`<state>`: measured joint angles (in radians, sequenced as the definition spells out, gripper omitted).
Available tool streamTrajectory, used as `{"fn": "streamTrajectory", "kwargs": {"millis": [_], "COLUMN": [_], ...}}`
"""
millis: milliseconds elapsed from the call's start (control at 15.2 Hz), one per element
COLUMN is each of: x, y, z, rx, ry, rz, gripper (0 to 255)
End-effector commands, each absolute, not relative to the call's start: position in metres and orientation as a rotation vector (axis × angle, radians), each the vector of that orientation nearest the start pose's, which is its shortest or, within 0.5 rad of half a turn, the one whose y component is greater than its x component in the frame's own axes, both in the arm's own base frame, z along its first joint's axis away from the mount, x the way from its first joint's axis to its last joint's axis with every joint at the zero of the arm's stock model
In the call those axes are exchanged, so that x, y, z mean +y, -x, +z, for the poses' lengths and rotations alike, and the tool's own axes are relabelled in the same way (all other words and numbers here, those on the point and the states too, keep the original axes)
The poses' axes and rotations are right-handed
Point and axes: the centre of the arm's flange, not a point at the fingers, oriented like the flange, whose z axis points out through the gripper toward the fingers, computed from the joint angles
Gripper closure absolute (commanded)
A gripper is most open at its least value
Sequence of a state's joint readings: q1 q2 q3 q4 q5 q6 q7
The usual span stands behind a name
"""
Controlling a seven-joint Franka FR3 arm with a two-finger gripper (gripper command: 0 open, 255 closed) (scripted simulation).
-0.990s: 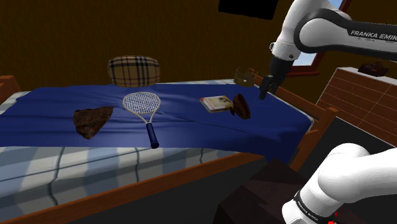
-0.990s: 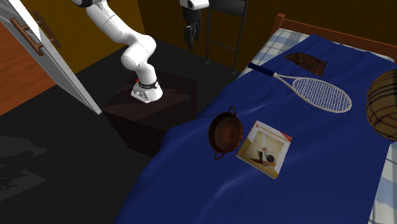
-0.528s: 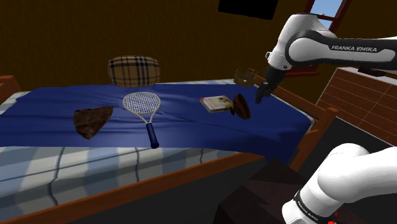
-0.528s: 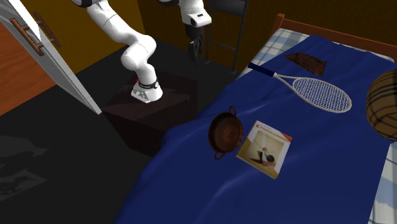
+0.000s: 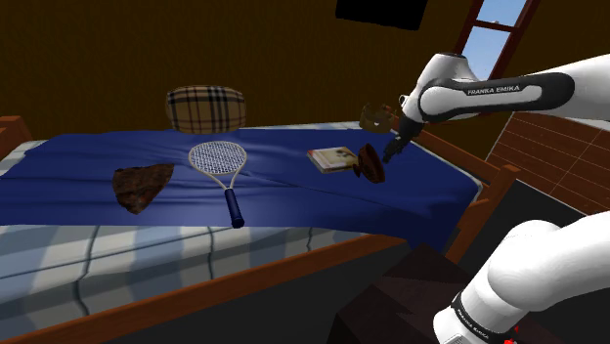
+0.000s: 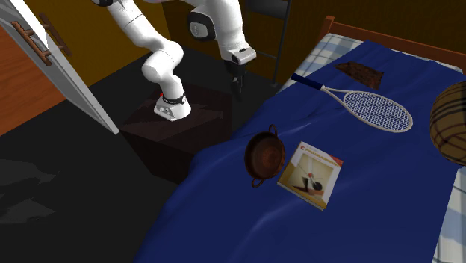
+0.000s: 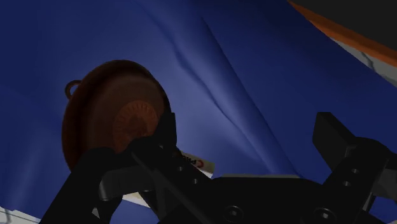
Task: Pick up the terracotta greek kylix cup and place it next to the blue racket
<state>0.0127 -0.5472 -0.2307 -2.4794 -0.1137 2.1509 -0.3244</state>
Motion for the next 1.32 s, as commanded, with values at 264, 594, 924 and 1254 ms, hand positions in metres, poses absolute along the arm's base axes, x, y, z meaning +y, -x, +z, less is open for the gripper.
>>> {"fn": "streamTrajectory", "kwargs": {"millis": [264,594,924,1254], "x": [-0.140,-0.174,-0.181,-0.180], "y": [-0.435,-0.474,-0.489,-0.497], "z": [0.447,0.409,0.386,0.363], "rx": [-0.368,-0.437,-0.453,-0.453], "ry": [3.119,3.090,3.082,3.082], "rz": [-0.432,-0.514,-0.532,-0.532], "gripper": [0,0,0,0]}}
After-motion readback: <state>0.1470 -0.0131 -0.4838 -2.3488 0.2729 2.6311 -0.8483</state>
